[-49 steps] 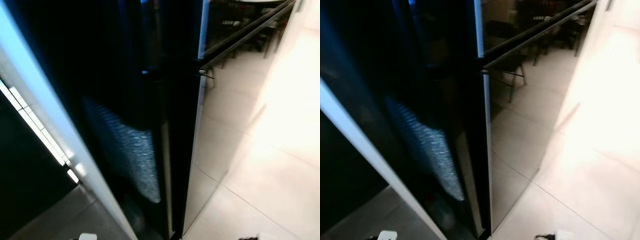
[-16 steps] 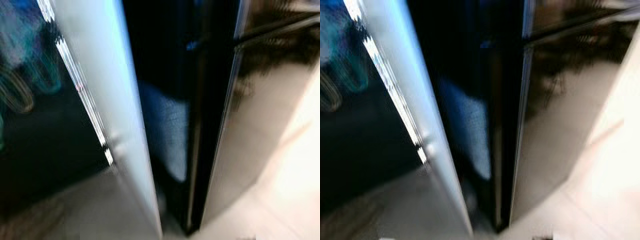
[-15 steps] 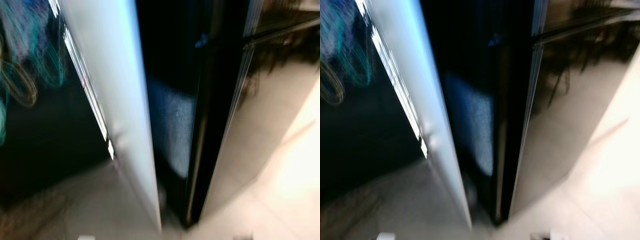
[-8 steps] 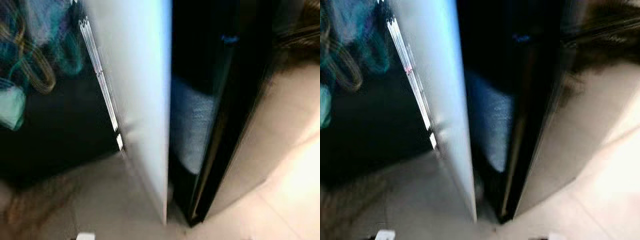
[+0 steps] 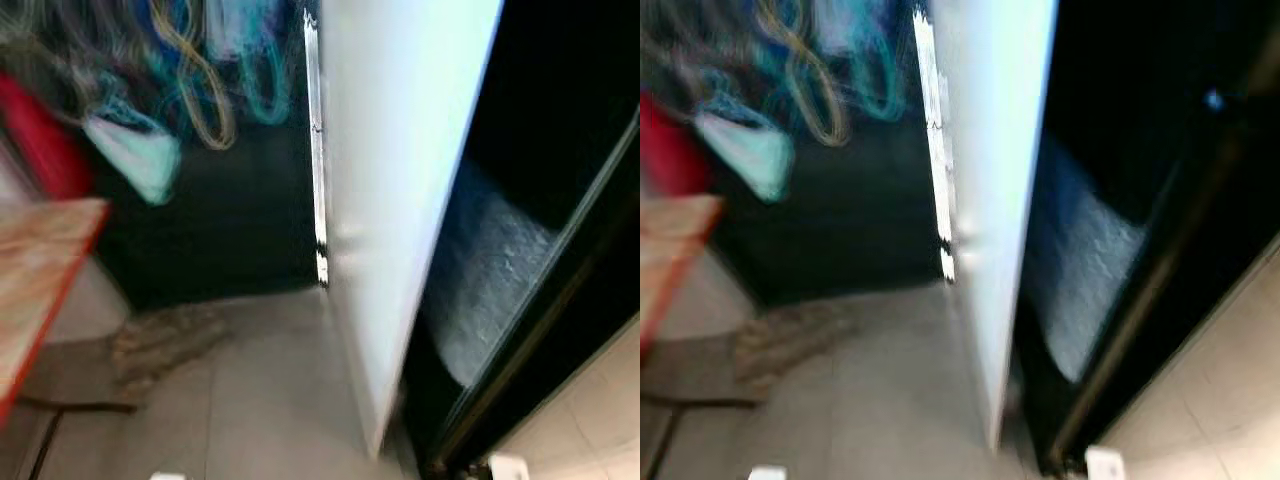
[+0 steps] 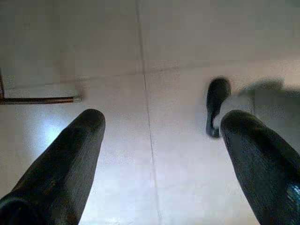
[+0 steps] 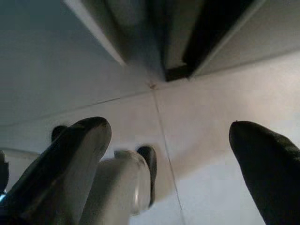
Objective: Restocking fridge
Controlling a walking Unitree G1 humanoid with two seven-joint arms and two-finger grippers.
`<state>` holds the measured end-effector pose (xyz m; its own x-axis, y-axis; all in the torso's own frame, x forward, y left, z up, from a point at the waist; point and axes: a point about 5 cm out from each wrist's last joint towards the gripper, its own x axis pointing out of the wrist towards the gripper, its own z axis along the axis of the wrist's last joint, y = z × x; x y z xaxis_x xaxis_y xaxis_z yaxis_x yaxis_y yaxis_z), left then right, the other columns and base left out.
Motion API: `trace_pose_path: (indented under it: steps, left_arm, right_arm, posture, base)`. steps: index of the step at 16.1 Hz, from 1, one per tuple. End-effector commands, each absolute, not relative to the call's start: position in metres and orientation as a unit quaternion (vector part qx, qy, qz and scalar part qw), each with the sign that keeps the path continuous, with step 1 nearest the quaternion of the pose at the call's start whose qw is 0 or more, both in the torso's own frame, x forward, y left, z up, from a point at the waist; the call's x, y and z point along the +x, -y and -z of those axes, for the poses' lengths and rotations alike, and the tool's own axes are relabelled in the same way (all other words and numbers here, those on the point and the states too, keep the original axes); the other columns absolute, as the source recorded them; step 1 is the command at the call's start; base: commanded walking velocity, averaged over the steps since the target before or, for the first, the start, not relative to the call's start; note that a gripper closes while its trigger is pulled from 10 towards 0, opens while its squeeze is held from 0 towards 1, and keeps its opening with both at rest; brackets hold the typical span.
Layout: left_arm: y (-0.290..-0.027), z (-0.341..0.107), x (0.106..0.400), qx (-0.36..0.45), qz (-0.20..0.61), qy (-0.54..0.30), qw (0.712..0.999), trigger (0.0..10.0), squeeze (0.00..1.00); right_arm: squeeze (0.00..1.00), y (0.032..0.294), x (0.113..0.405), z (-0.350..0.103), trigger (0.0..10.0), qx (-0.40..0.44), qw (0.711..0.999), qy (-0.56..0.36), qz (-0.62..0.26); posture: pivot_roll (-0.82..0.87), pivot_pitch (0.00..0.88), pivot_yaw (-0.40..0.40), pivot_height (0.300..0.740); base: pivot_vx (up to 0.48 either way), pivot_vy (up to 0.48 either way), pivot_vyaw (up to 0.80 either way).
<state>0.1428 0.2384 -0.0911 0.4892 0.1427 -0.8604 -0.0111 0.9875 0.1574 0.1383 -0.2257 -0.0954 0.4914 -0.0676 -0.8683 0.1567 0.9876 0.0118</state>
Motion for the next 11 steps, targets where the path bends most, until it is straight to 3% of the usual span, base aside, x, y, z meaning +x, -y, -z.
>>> trace_pose_path:
  steps: [1, 11]
  left_arm:
    - [-0.236, 0.0929, 0.1397, 0.063, -0.042, -0.509, 0.857, 10.0, 0.0]
    - [-0.2356, 0.0938, 0.1371, 0.064, -0.041, -0.509, 0.857, 10.0, 0.0]
  right_arm:
    - [0.0, 0.2307, 0.1325, 0.0963, 10.0, 0.033, 0.857, -0.51, 0.064]
    - [0.0, 0.2314, 0.1304, 0.0968, 10.0, 0.008, 0.855, -0.517, 0.043]
  posture:
    - [-0.1, 0.0, 0.025, 0.74]
    - [-0.1, 0.0, 0.024, 0.74]
  base:
    - [0.0, 0.0, 0.8]
    - [0.0, 0.0, 0.8]
